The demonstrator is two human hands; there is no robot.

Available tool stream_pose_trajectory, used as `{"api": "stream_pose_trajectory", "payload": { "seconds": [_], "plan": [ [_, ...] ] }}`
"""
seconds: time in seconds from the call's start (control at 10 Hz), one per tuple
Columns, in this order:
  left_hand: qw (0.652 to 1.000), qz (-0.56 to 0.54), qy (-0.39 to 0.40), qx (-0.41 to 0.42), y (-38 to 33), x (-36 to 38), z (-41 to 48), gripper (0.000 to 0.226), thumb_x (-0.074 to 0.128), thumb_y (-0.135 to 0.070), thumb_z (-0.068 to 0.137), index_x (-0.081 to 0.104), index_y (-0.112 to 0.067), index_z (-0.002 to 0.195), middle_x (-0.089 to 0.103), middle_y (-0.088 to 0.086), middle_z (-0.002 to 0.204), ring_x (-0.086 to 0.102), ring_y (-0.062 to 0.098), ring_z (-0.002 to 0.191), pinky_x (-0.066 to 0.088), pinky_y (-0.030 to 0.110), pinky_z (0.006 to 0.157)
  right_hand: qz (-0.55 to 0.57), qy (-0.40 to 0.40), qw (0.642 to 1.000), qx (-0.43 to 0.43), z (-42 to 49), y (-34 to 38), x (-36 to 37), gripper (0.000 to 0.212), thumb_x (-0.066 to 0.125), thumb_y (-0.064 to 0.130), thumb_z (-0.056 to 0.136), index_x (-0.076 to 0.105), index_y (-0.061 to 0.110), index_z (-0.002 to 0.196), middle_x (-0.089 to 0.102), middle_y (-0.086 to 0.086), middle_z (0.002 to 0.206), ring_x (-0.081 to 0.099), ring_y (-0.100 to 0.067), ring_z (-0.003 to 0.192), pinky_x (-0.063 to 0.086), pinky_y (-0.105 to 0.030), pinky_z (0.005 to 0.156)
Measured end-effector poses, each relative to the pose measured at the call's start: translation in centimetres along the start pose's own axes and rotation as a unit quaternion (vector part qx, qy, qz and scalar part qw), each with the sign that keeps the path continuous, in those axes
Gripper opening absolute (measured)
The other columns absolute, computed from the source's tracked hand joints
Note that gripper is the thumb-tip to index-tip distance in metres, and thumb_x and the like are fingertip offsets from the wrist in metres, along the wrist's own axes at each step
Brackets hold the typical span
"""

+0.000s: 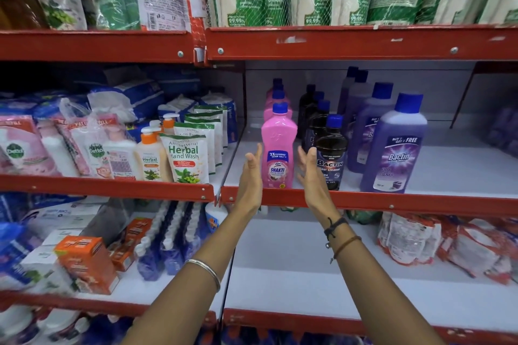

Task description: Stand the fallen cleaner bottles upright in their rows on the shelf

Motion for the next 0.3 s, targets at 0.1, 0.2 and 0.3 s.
{"api": "stream_pose_trajectory", "payload": {
  "seconds": [0.1, 0.2, 0.3],
  "plan": [
    [0.988, 0.007, -0.116, 0.099, -2.7, -0.8, -0.7, 0.093, 0.011, -0.085, 0.068, 0.034, -0.030, 0.140, 0.031, -0.002, 0.153, 0.029, -0.003, 0.132, 0.026, 0.009, 0.104, 0.003, -0.050, 0.998, -0.031, -0.8, 1.0, -2.6, 0.079, 0.015, 0.070, 0.084, 0.037, 0.020, 0.142, 0.040, -0.001, 0.150, 0.038, -0.014, 0.136, 0.027, -0.041, 0.117],
    [0.963, 0.062, -0.145, 0.221, -8.9, 0.3, -1.2, 0.069, 0.016, -0.062, 0.089, 0.036, -0.019, 0.139, 0.034, 0.002, 0.151, 0.027, -0.008, 0.134, 0.020, 0.011, 0.112, -0.023, -0.094, 0.989, -0.112, -0.7, 5.9, -6.4, 0.079, 0.018, 0.071, 0.085, 0.043, 0.018, 0.139, 0.046, -0.002, 0.146, 0.042, -0.011, 0.134, 0.031, -0.040, 0.116],
    [0.938, 0.112, -0.120, 0.305, -15.7, 1.9, 0.9, 0.056, 0.019, -0.041, 0.093, 0.038, -0.014, 0.138, 0.035, 0.005, 0.150, 0.026, 0.011, 0.140, 0.019, 0.030, 0.118, -0.042, -0.132, 0.971, -0.194, 0.9, 12.3, -9.4, 0.077, 0.021, 0.068, 0.083, 0.046, 0.018, 0.136, 0.048, -0.001, 0.144, 0.043, -0.009, 0.133, 0.032, -0.039, 0.115]
  ]
}}
Point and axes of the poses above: each hand's wrist, its own z-axis towards the middle knuckle, its own x-axis out of the palm, y = z × x, the point moved 7 cm from there along z, towards the middle knuckle
